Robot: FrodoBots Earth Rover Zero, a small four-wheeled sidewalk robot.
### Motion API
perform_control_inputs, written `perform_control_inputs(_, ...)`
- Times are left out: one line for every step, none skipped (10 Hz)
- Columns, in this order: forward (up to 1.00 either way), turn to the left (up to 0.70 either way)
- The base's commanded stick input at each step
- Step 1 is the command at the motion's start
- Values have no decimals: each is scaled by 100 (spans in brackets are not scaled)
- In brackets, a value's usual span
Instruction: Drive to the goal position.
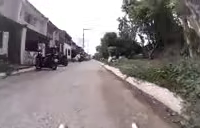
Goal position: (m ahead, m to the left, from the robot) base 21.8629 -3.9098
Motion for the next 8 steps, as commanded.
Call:
perform_control_inputs(100, 1)
perform_control_inputs(100, 1)
perform_control_inputs(100, 1)
perform_control_inputs(100, 1)
perform_control_inputs(100, 1)
perform_control_inputs(100, 1)
perform_control_inputs(100, 1)
perform_control_inputs(100, 1)
